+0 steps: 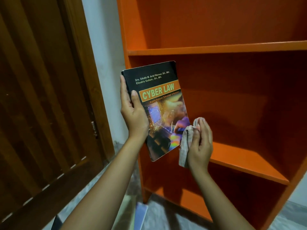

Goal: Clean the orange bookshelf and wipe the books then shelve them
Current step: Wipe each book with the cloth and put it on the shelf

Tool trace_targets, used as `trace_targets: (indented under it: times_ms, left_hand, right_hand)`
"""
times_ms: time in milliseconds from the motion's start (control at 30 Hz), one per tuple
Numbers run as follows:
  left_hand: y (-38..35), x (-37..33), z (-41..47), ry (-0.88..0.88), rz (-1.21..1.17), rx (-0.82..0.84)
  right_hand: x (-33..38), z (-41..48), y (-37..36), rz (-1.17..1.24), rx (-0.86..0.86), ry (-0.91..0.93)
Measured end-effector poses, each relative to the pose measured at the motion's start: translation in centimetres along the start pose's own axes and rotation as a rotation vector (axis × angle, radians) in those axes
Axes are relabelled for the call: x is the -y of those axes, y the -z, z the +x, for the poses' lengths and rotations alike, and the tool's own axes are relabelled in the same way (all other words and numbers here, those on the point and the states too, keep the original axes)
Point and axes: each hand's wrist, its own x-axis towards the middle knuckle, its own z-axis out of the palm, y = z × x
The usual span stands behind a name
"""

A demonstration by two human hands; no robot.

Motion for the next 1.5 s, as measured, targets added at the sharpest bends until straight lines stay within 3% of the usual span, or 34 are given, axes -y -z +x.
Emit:
trace_targets:
  times_ms: [233,367,733,867,1067,1400,1500]
  left_hand:
    - [-2.5,8.2,2.2,-0.194,0.318,-0.054]
    - [-1.9,11.9,2.7,-0.211,0.424,-0.055]
    - [-2.1,12.6,4.2,-0.357,0.535,-0.116]
    - [-1.3,13.1,4.3,-0.420,0.685,-0.026]
    - [0.7,14.6,3.3,-0.403,0.989,-0.063]
    - [1.3,16.3,3.6,-0.422,0.852,0.019]
    - [1.3,16.7,3.8,-0.454,0.827,0.022]
  right_hand:
    - [-2.2,5.0,-1.6,0.024,-0.020,0.057]
    - [-3.9,4.8,-2.7,0.034,0.002,0.029]
    - [-5.4,3.6,-5.0,0.049,0.072,0.009]
    - [-5.5,3.5,-5.3,0.036,0.097,-0.010]
    - [-5.2,3.1,-5.8,0.050,0.160,-0.017]
    - [-6.2,4.3,-10.8,-0.044,0.290,-0.123]
    - [-7.2,5.0,-12.8,-0.045,0.368,-0.068]
